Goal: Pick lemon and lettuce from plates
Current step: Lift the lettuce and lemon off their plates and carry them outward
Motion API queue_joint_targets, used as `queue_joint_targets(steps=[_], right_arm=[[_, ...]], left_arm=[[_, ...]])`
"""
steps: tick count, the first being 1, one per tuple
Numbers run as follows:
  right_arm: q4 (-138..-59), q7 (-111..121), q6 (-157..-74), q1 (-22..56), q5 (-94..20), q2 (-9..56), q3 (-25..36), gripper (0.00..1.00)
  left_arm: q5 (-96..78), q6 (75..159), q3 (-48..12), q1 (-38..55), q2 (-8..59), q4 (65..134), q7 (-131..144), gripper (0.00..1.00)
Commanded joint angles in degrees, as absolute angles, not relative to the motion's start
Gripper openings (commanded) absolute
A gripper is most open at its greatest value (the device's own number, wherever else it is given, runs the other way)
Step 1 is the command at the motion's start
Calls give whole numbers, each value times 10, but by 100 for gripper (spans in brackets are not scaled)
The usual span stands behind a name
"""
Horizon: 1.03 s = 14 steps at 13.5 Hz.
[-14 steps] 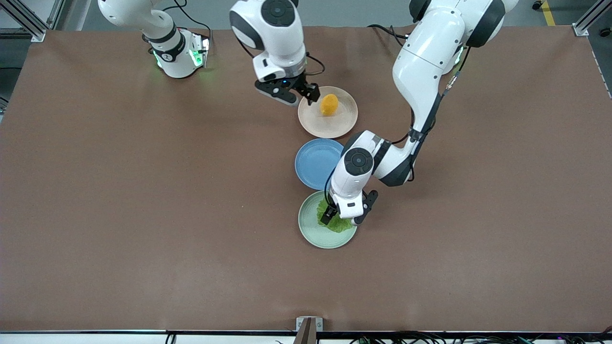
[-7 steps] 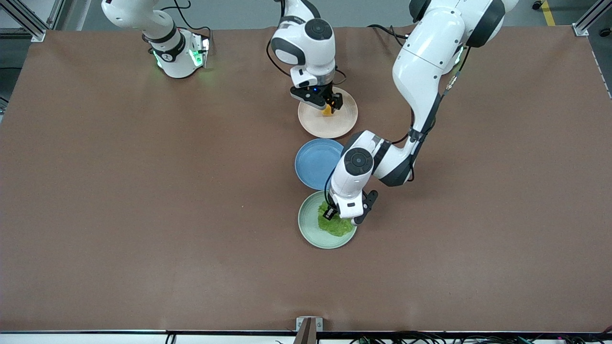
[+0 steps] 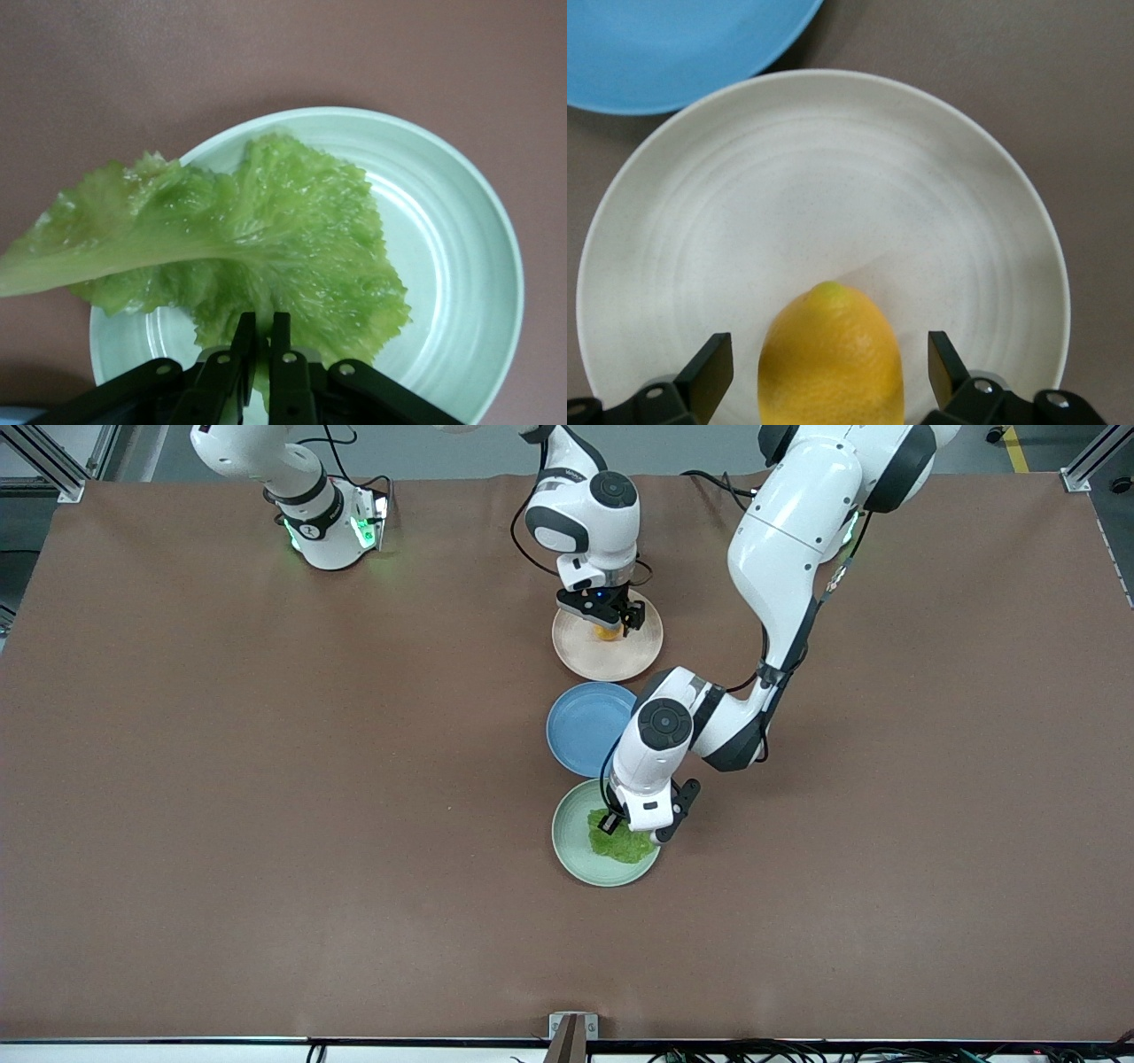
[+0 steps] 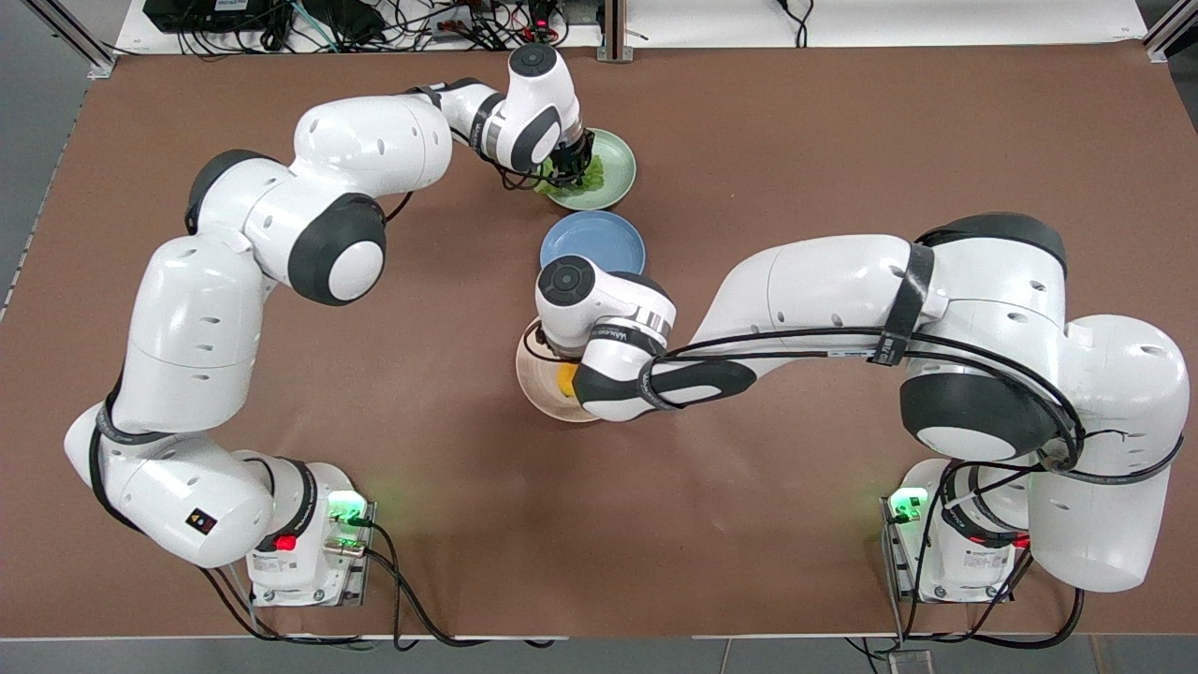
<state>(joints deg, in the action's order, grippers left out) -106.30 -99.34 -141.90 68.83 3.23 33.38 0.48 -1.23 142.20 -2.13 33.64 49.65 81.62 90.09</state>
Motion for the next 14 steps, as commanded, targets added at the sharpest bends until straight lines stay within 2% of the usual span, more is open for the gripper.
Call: queue_joint_targets(steps=[1, 3, 5, 6, 11, 14], right_arm=[[-1056, -1033, -1440, 701, 50, 348, 12, 78], [-1056, -1040, -1441, 700, 51, 350, 12, 52], [-1053, -1031, -1434, 693, 51, 344, 13, 9], [-1048, -1019, -1419, 682, 50, 338, 14, 3], [-1051, -778, -1224, 561, 39, 195, 13, 3], [-1110, -609, -1205, 449, 39, 128, 13, 3]], left_arm=[[-6, 1385, -22, 331, 462, 823, 907, 7], [-7, 1342, -22, 323, 422, 824, 904, 7], [-9, 1286, -25, 300, 376, 825, 894, 7], [-13, 1261, -32, 283, 351, 832, 882, 7], [-24, 1234, -113, 137, 240, 959, 761, 7], [-24, 1234, -120, 79, 202, 1026, 708, 7]])
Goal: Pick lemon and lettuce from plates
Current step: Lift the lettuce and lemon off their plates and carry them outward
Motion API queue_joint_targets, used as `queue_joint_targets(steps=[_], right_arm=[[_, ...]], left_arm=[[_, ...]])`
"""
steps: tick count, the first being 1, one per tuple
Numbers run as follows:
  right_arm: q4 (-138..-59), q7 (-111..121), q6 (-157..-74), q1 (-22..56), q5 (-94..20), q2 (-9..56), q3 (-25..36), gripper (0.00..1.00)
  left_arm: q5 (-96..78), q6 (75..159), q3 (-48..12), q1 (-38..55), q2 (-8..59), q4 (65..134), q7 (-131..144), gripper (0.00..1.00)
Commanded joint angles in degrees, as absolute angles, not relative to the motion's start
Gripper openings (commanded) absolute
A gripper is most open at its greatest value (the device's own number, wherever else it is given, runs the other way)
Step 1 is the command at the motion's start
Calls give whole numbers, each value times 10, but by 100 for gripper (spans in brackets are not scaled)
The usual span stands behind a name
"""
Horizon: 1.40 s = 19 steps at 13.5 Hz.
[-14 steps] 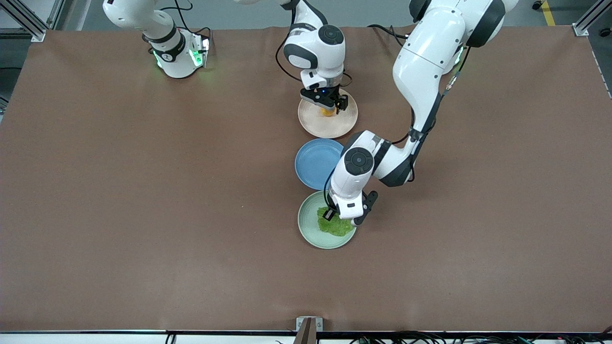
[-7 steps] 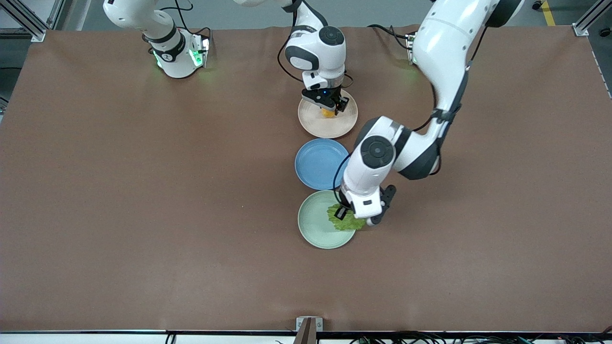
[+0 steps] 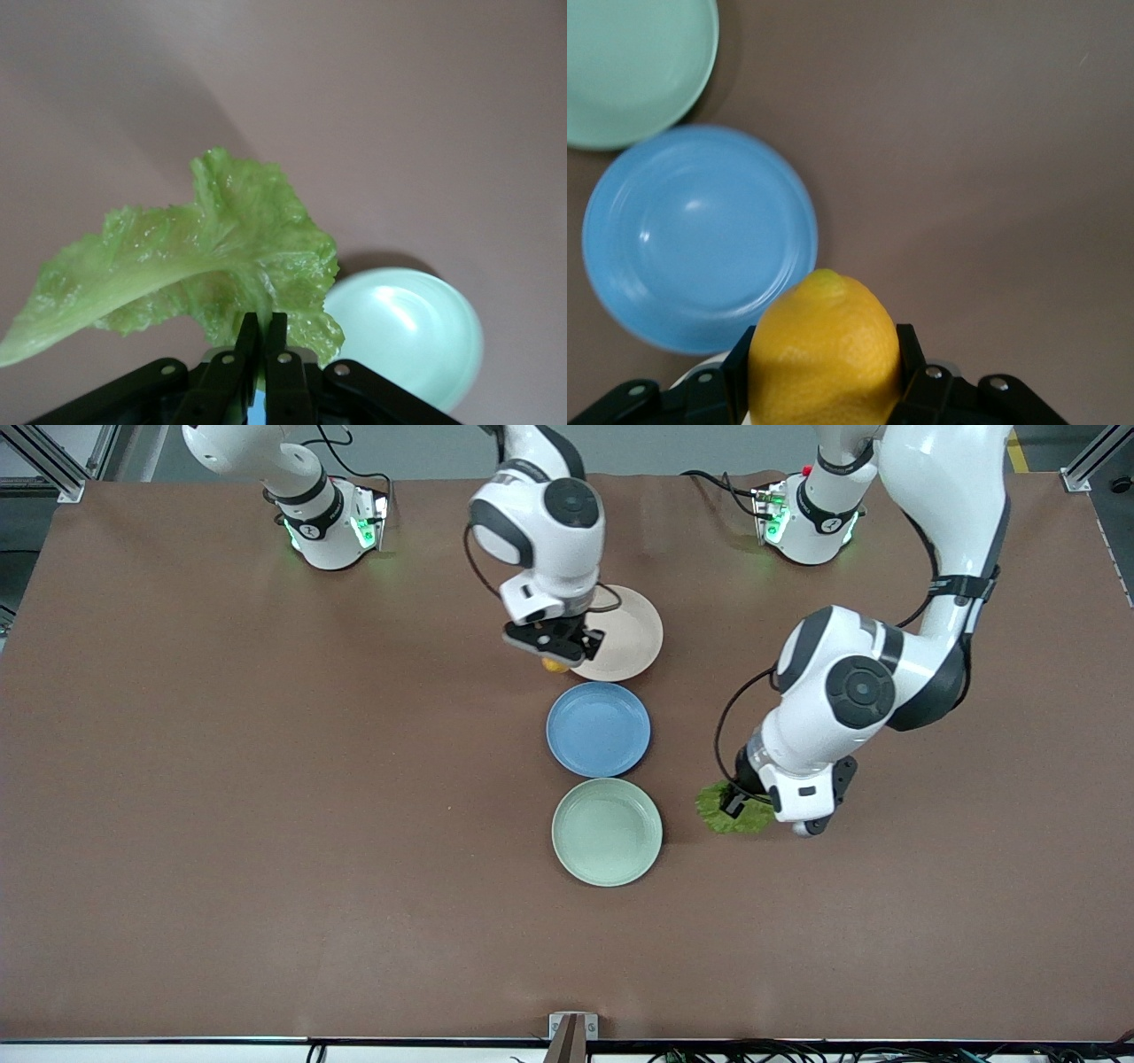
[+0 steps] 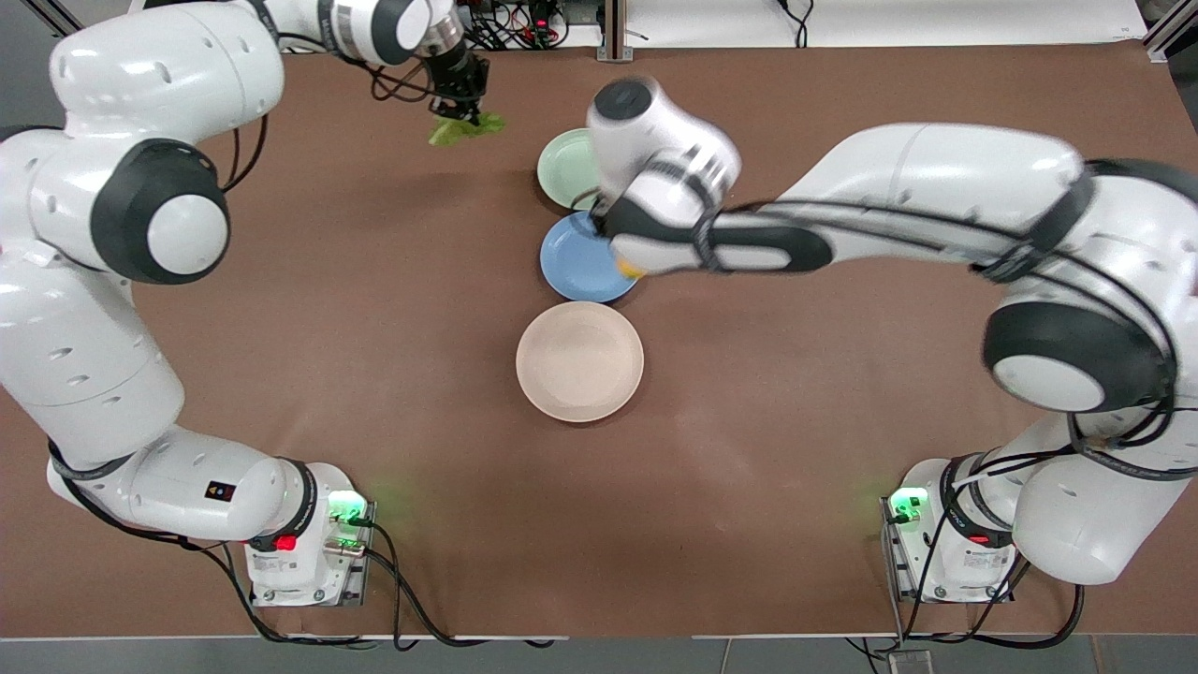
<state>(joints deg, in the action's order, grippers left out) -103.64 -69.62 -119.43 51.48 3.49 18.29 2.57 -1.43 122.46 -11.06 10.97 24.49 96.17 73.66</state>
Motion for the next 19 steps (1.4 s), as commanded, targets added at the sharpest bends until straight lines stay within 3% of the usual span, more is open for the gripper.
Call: queue_joint_targets(steps=[1, 5, 11, 15, 19], right_arm=[[-1135, -553, -1208, 411, 39, 111, 13, 3], [-1216, -329, -1237, 255, 38, 75, 12, 3], [-1319, -115, -1378, 103, 37, 78, 13, 3], [-1376, -43, -1487, 52, 30, 103, 12, 3], [-1388, 5, -1529, 43, -3, 134, 11, 3]], left_arm=[[-23, 1238, -120, 69, 192, 1047, 705, 7], [-23, 1308, -120, 22, 164, 1147, 656, 7], [-23, 1473, -119, 0, 170, 1270, 631, 7], [-20, 1537, -119, -1, 185, 1306, 622, 8], [-17, 1540, -118, -10, 191, 1314, 606, 11]])
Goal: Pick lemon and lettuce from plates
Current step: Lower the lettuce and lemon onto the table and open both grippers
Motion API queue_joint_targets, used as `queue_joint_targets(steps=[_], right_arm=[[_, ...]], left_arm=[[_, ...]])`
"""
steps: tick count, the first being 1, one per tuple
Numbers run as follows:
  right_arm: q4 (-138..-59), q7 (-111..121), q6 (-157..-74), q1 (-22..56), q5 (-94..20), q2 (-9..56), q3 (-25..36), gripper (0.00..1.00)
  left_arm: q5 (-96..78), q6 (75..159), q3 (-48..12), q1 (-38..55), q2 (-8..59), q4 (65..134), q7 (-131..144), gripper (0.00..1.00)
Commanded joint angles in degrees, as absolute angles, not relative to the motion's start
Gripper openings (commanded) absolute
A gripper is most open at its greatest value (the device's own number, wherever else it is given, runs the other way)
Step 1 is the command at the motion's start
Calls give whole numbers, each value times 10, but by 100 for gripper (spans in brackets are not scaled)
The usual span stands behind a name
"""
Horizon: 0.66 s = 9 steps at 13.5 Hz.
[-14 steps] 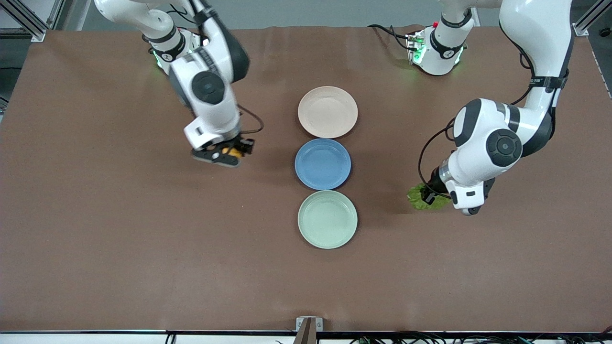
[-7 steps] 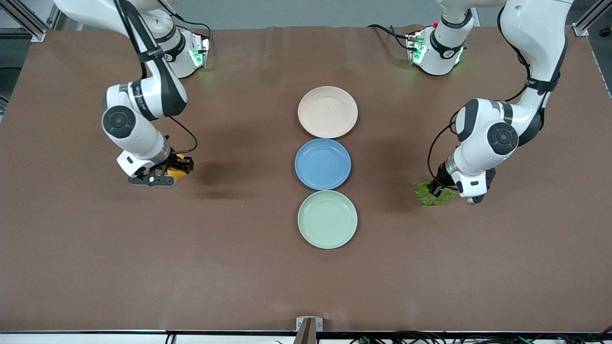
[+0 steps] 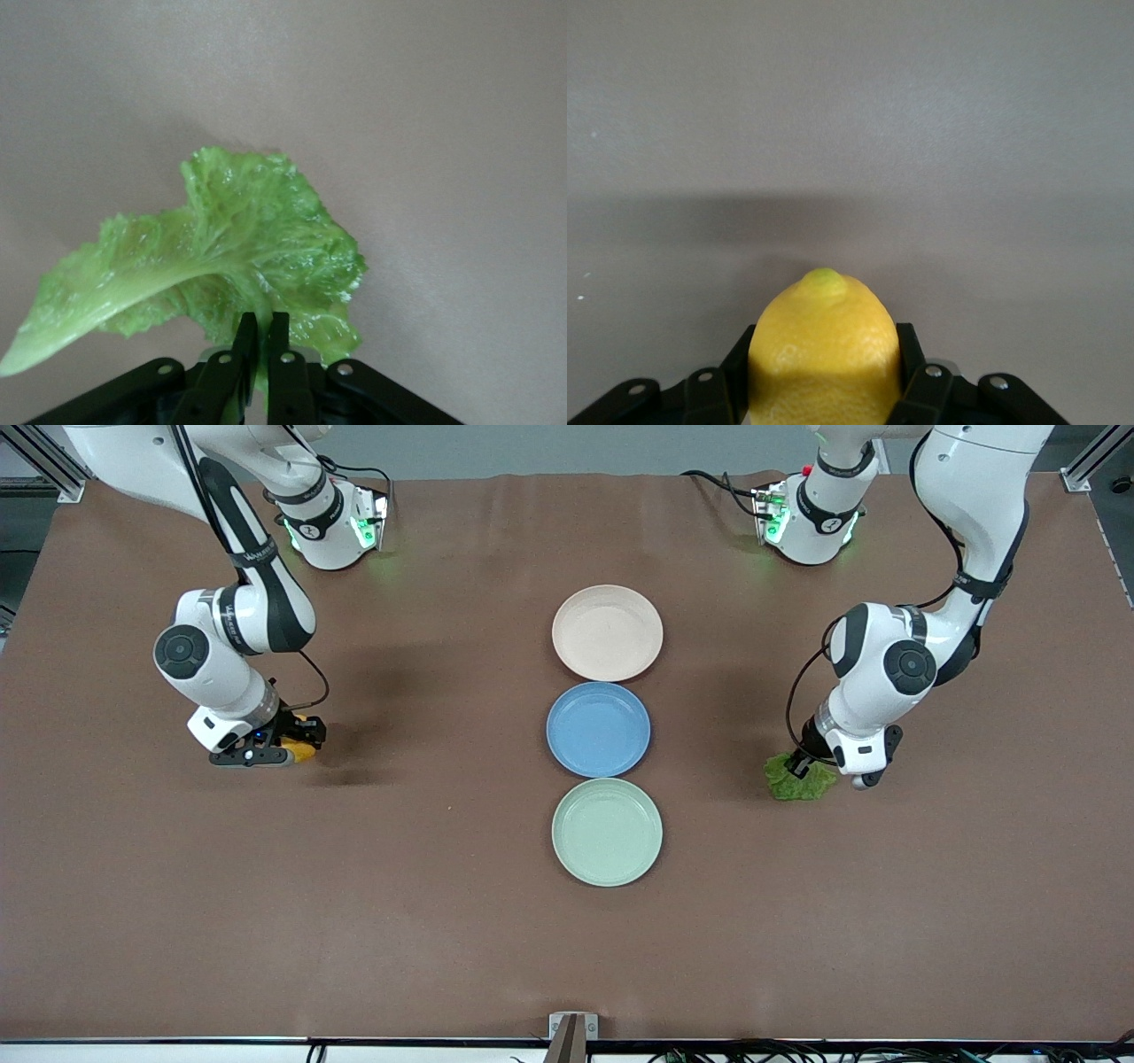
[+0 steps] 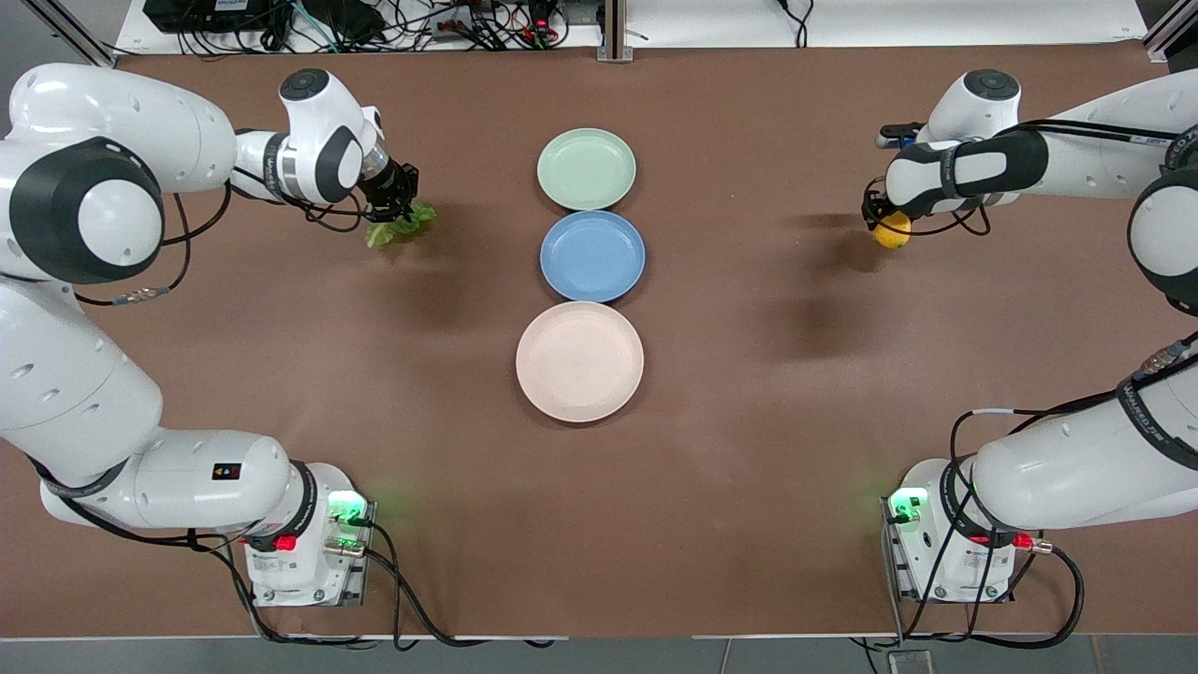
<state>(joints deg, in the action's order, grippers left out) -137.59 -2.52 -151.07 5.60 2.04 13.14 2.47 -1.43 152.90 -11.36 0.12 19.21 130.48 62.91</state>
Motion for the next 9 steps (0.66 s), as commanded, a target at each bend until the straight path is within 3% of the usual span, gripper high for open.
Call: queue_joint_targets(steps=[1, 5, 6, 7, 9], right_arm=[[-1388, 14, -1535, 40, -4, 140, 11, 3], [-1388, 23, -1563, 37, -4, 168, 10, 4], [-1389, 23, -1570, 37, -4, 173, 10, 4], [-1388, 23, -1570, 37, -4, 176, 10, 4], [-1388, 23, -1570, 37, -4, 176, 10, 11]], left_arm=[[-17, 1541, -118, -10, 191, 1317, 596, 11], [-16, 1541, -118, -11, 192, 1319, 585, 14], [-16, 1540, -118, -11, 192, 1318, 585, 26], [-17, 1540, -118, -11, 191, 1317, 584, 52], [-16, 1536, -118, -11, 179, 1311, 562, 77]])
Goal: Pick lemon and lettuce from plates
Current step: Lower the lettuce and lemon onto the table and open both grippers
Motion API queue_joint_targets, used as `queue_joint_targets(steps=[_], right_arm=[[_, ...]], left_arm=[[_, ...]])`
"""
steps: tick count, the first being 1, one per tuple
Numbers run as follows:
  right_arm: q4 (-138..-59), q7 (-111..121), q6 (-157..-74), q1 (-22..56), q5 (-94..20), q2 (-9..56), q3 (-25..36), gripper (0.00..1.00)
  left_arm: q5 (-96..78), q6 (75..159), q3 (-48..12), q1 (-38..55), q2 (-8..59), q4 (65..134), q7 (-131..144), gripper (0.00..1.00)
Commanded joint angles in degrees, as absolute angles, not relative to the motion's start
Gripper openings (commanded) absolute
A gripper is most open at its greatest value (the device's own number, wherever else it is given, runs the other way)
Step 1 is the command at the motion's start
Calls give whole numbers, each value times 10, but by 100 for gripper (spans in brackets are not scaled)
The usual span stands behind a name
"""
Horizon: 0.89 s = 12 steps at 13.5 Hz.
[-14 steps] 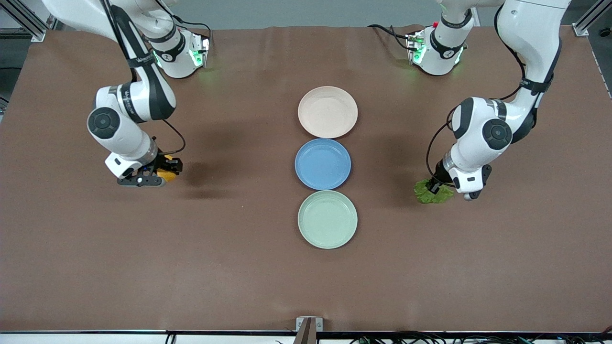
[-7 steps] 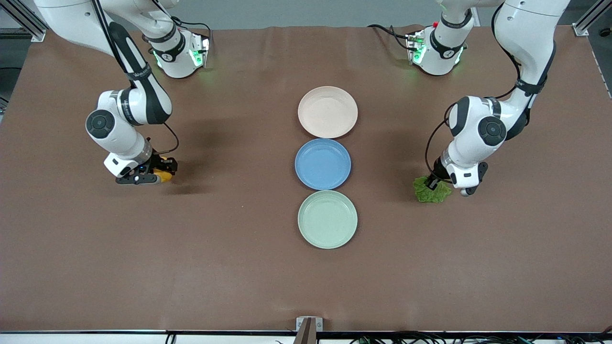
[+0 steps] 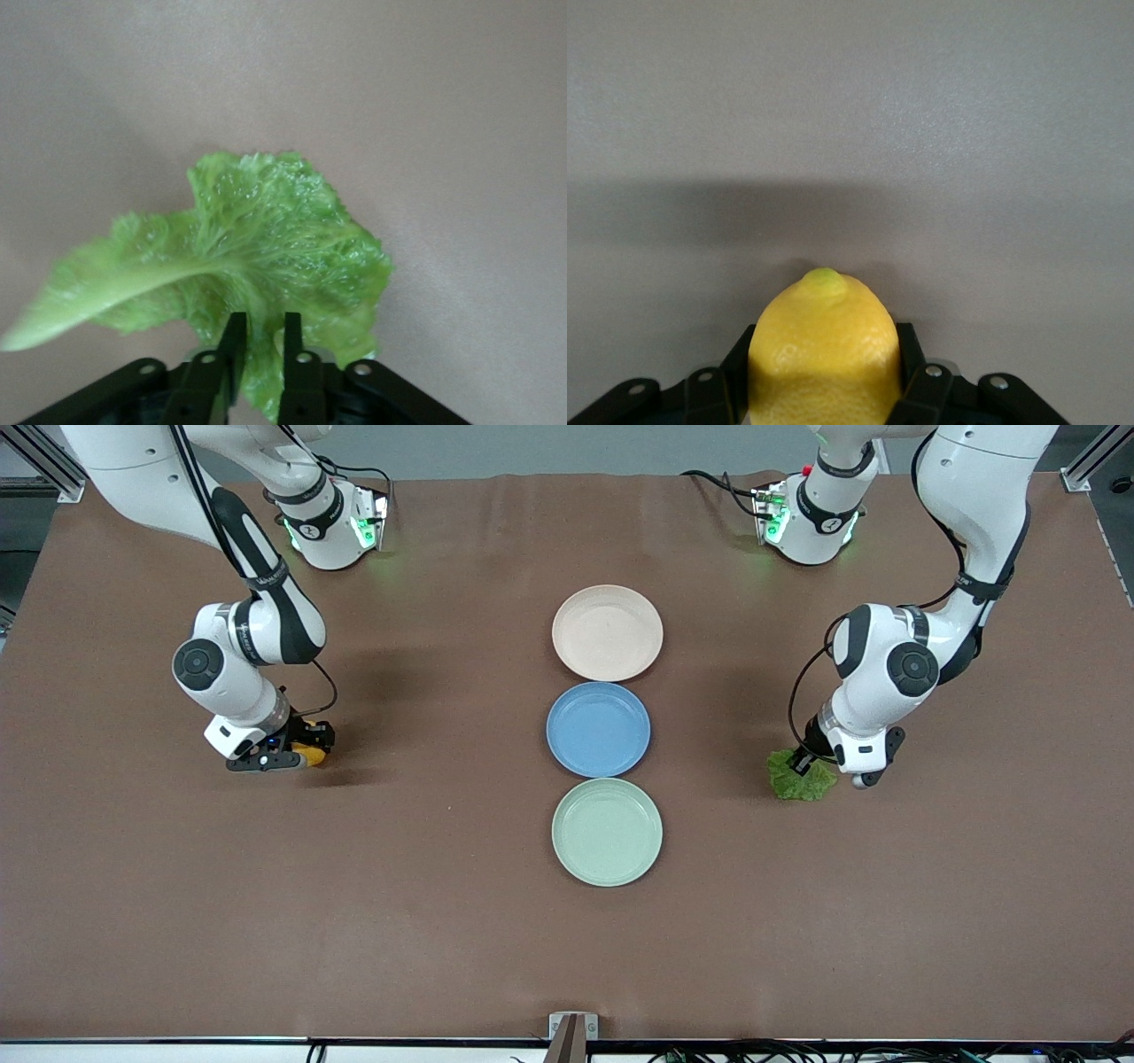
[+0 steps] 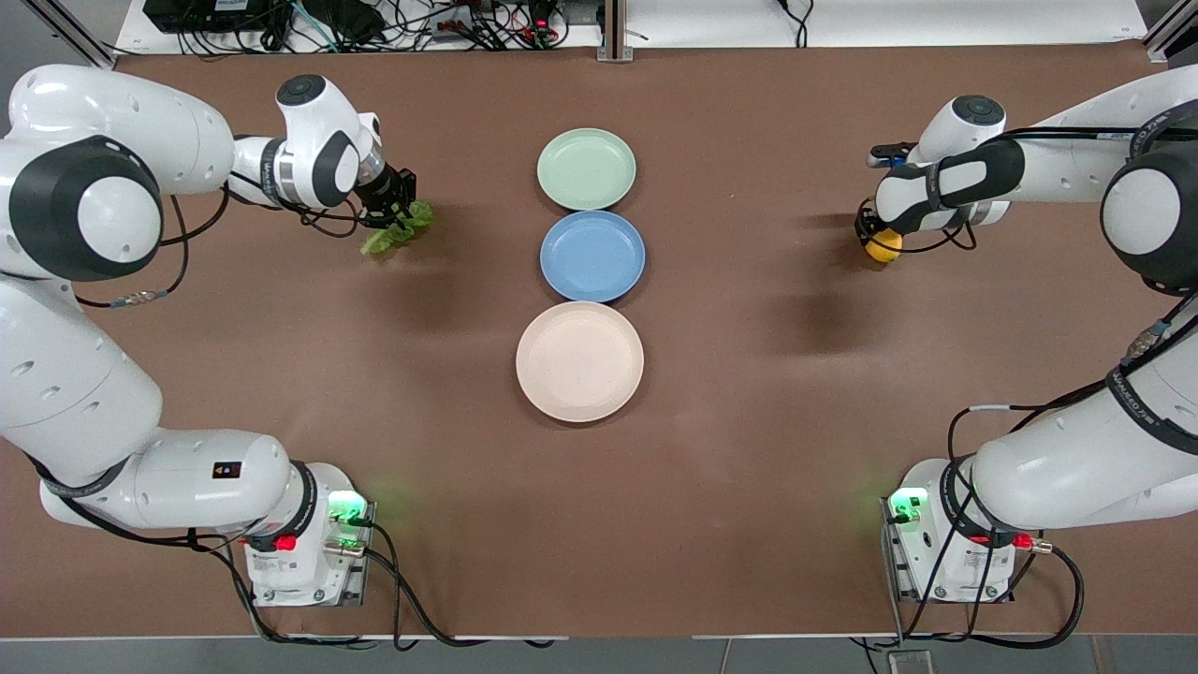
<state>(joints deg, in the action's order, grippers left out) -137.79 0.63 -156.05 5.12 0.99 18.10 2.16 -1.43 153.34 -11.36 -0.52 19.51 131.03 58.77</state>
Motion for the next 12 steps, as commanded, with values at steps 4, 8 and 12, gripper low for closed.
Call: queue_joint_targets(steps=[4, 8, 12], right_arm=[[-1384, 30, -1569, 37, -4, 177, 10, 100], [-1362, 29, -1523, 40, -4, 148, 9, 100], [-1233, 31, -1327, 40, -4, 132, 11, 100]], left_arm=[[-16, 1479, -119, -11, 157, 1266, 548, 92], [-15, 1399, -119, -26, 148, 1216, 451, 92], [-14, 1355, -118, -39, 138, 1180, 220, 92]])
